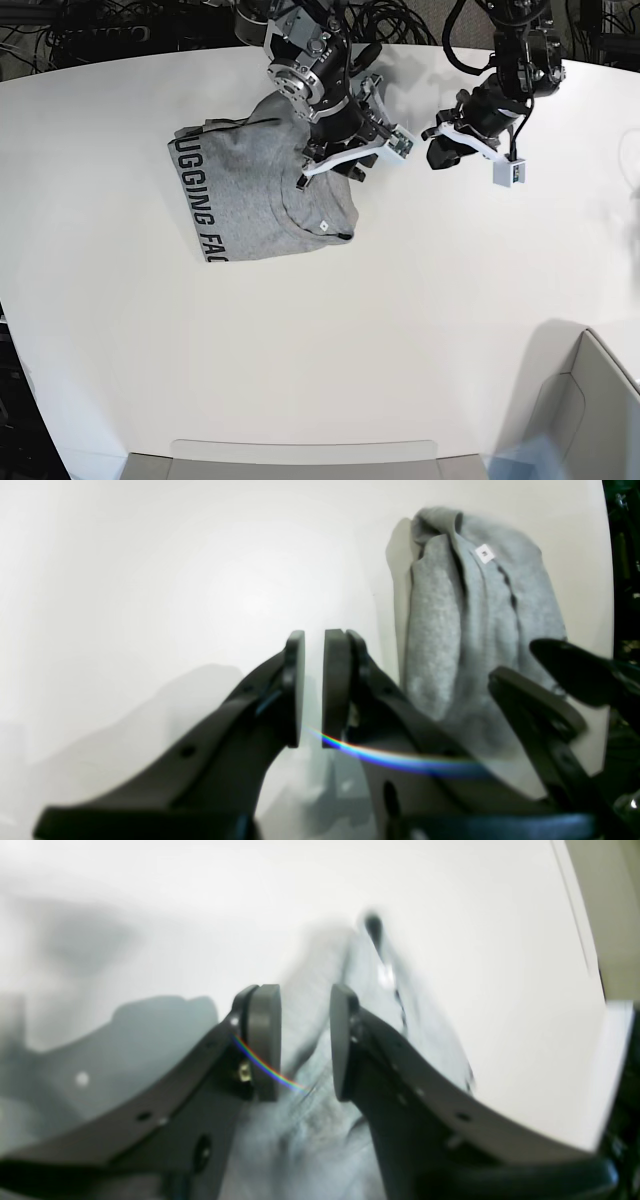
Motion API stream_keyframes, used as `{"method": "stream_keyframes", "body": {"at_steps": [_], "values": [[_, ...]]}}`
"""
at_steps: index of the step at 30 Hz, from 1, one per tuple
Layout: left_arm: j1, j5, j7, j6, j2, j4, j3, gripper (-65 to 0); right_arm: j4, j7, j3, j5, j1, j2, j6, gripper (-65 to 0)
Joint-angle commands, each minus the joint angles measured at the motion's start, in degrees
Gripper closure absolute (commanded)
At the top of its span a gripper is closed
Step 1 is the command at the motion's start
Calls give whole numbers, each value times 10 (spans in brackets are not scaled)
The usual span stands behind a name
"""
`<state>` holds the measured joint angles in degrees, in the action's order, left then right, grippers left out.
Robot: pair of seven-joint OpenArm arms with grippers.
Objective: Fold the T-shirt properly
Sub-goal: 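Fold the strip end held by the right gripper over onto the stack, then push the folded bundle with the left gripper and flatten it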
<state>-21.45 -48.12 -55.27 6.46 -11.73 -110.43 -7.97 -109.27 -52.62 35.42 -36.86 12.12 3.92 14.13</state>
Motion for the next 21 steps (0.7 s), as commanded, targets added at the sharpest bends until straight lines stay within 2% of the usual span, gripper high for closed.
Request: {"method": "stream_keyframes", "body": {"at_steps": [1,4,7,10,12,14,18,21], "values": [[1,-7,5,3,-3,-1,0,-62,-23,13,-3,-9,-2,3,-4,-142],[1,-7,5,3,0,2,0,-62,-58,25,-54,-9,1,1,-4,-121],[1,-8,5,3,2,2,2,-62,-70,26,-145,-7,-14,-3,-4,-84],[6,-9,5,4,0,-11,41,-59,-67,26,-218,16,-39,-47,-1,-36],[24,-9,5,4,0,-33,89,-37,-66,22,-259,64,-56,-83,0,-14],[43,-9,9,4,-1,-47,152,0,-53,22,-311,139,-66,-113,6,-11],[71,-3,9,4,1,-40,239,0,-16,22,-381,264,-86,-153,69,-10],[75,23,5,4,-3,-41,288,0,36,23,-399,318,-97,-178,88,-9]]}}
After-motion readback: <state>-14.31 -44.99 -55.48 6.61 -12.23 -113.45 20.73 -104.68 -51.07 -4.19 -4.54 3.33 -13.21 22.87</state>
